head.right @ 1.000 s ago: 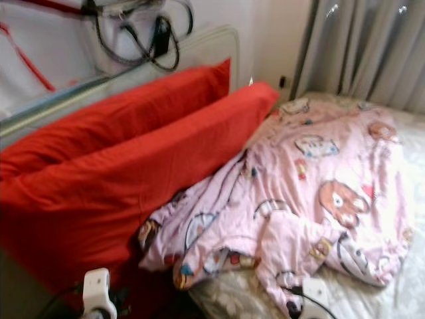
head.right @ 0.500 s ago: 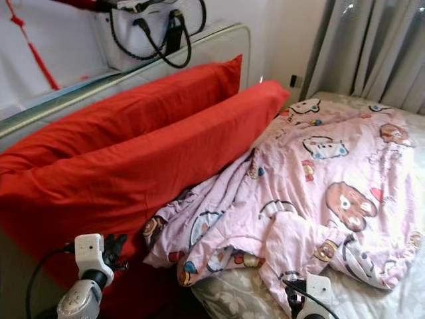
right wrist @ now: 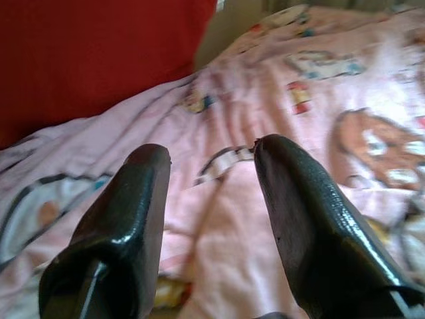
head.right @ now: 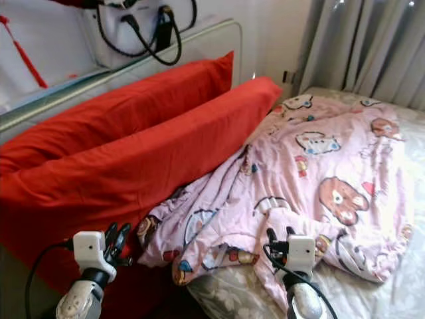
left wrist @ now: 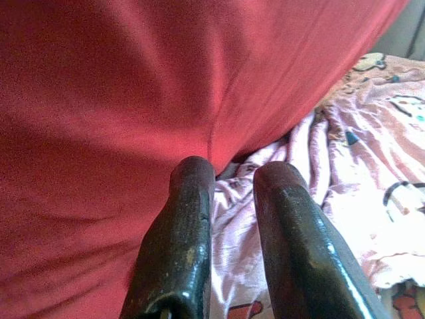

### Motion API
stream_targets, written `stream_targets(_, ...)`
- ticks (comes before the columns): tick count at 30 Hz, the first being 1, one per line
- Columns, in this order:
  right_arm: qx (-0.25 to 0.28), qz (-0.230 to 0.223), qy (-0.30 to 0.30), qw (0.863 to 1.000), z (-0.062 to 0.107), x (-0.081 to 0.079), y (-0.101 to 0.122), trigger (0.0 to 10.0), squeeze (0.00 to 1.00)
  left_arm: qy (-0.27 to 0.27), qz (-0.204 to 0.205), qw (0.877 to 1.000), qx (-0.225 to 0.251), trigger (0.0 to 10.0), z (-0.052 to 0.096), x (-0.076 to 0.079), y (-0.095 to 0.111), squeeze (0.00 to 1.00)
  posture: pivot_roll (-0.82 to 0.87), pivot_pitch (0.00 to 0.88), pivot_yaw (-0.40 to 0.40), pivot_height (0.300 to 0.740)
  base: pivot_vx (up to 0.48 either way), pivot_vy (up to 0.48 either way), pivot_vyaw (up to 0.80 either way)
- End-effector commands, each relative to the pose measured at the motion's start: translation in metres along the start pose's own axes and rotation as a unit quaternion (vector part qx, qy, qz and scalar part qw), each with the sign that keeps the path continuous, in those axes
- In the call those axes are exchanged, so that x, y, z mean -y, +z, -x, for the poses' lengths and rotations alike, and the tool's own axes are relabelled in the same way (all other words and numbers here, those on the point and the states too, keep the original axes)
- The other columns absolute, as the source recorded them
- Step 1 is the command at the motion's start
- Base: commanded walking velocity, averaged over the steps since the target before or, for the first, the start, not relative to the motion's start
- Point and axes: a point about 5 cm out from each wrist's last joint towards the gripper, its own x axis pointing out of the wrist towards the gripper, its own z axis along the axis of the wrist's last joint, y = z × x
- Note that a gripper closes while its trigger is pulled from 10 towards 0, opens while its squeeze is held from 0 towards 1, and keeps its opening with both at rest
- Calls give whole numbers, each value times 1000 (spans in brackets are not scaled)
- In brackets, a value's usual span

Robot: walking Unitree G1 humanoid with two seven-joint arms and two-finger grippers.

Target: Clean up the room

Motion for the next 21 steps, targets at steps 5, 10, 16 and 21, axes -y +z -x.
stream_targets(5,-2,7,-51,999,-1,13,5,10000,0,11,-1,1000,-7,10000,1,-8,4,0,1,0,46,740,0,0,0)
stream_targets(10,-21,8,-57,998,-4,13,3,10000,0,12,-2,1000,-8,10000,0,-8,6,0,5,0,41,720,0,0,0)
stream_targets(16,-13,4,-50,999,-6,5,5,10000,0,15,-2,1000,-10,10000,-1,-11,7,0,14,0,38,697,0,0,0)
stream_targets(21,-14,-4,-40,999,-7,-6,4,10000,0,9,-2,1000,-15,10000,0,-8,7,0,15,0,39,697,0,0,0)
